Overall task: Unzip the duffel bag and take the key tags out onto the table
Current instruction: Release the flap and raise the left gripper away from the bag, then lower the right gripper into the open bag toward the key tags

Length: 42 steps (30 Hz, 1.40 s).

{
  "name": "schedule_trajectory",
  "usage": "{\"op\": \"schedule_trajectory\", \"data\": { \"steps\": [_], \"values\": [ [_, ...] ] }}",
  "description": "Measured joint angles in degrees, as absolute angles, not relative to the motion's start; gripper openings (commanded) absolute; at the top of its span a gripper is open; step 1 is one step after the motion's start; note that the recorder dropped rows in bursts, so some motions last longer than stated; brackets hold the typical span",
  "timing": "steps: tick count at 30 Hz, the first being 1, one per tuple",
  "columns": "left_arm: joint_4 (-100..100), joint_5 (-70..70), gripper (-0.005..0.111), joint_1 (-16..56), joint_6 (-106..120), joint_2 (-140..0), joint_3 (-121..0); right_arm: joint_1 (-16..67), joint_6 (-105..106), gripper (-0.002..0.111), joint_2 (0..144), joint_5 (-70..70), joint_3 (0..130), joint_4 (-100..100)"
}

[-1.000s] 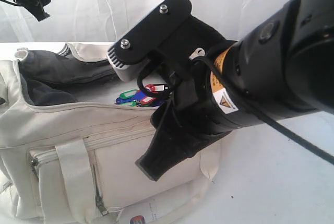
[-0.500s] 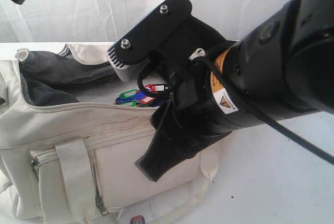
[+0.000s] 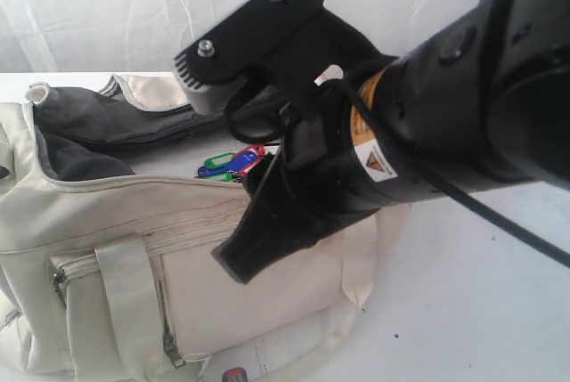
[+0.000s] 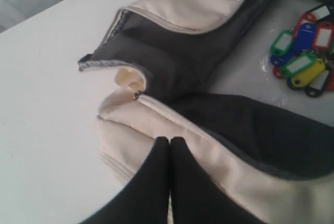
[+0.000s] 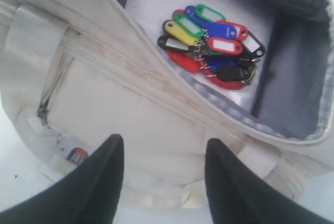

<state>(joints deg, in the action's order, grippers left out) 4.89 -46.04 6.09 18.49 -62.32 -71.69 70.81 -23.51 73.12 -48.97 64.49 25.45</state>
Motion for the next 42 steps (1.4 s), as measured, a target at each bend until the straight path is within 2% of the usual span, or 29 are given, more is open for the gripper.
{"op": "schedule_trajectory", "data": {
  "steps": [5,9,17,19,21,23,24,25,26,32,36,38,41,42],
  "values": [
    [5.35,-41.57,0.0,6.09,18.38,-51.3,-59.63,69.19,-33.51,0.015,73.12,-50.17,68.2,38.21],
    [6.94,-36.23,0.0,6.09,18.27,-46.63,-53.62,63.68,-34.78,0.001,74.23,-48.99,73.71,41.48],
    [10.14,-31.58,0.0,6.09,18.27,-44.97,-51.19,52.07,-12.97,0.0,85.6,-48.78,84.99,19.35],
    [11.08,-31.58,0.0,6.09,18.27,-44.99,-51.19,50.5,-8.17,0.005,90.06,-48.74,86.69,15.16],
    [11.59,-31.58,0.0,6.09,18.27,-44.99,-51.19,49.71,-5.45,0.015,94.4,-48.34,88.23,13.05],
    [11.73,-31.58,0.0,6.09,18.27,-44.99,-51.19,49.58,-4.26,0.032,98.01,-47.84,89.53,12.24],
    [11.84,-31.72,0.0,6.09,18.27,-44.99,-51.19,49.58,-3.87,0.051,99.86,-47.72,90.18,12.04],
    [12.15,-31.93,0.0,6.09,18.27,-44.99,-51.19,49.58,-3.46,0.06,102.96,-47.61,91.28,11.91],
    [12.26,-31.93,0.0,6.09,18.27,-44.99,-51.19,49.58,-3.46,0.064,104.58,-47.62,91.69,11.91],
    [12.73,-32.29,0.0,6.09,18.27,-44.99,-51.19,47.55,-7.42,0.061,115.71,-47.62,94.14,14.03],
    [13.71,-32.44,0.0,6.09,18.27,-44.99,-51.19,45.35,-6.26,0.061,119.63,-45.6,95.19,4.7],
    [13.85,-32.44,0.0,6.09,18.27,-44.99,-51.19,45.1,-4.43,0.053,120.15,-44.54,95.31,0.0],
    [13.85,-32.44,0.0,6.09,18.27,-44.99,-51.19,45.0,-3.46,0.018,121.32,-43.98,95.45,-2.67],
    [13.85,-32.44,0.0,6.09,18.27,-44.99,-51.19,45.0,-3.36,0.009,121.55,-43.98,95.51,-2.67]
  ]
}}
